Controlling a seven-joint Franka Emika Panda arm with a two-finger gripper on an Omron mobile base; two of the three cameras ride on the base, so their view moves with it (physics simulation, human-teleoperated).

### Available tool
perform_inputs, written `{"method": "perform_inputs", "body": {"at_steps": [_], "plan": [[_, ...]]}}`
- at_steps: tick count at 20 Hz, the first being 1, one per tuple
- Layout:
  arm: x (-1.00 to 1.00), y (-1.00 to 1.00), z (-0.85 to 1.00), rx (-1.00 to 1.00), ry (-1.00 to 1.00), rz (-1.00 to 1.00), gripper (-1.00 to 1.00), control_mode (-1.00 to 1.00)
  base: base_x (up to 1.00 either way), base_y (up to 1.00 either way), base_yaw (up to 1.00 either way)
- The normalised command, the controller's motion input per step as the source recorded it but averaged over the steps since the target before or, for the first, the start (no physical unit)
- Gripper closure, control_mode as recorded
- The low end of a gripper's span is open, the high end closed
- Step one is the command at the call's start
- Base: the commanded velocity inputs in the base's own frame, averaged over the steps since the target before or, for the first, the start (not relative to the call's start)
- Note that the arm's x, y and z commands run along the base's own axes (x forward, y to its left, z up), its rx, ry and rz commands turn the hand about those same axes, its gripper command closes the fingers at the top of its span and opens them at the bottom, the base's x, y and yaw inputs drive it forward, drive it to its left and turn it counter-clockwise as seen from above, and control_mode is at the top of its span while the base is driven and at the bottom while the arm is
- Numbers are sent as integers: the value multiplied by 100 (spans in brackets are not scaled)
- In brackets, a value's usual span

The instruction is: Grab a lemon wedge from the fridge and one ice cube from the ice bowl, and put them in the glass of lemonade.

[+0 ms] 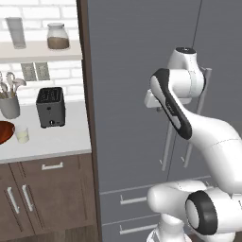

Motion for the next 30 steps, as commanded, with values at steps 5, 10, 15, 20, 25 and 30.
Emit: {"method": "perform_inputs", "body": {"at_steps": [5,10,15,20,25,30], "plan": [[-68,2,0,0,-5,1,-100,-100,0,0,0],[-99,0,0,2,-6,-4,-100,-100,0,0,0],[-53,0,-18,2,-3,-4,-100,-100,0,0,0],[-37,0,-5,1,1,0,-100,-100,0,0,0],[-11,17,0,0,0,0,-100,100,-8,80,-1],[0,0,0,0,0,0,-100,100,24,100,-1]]}}
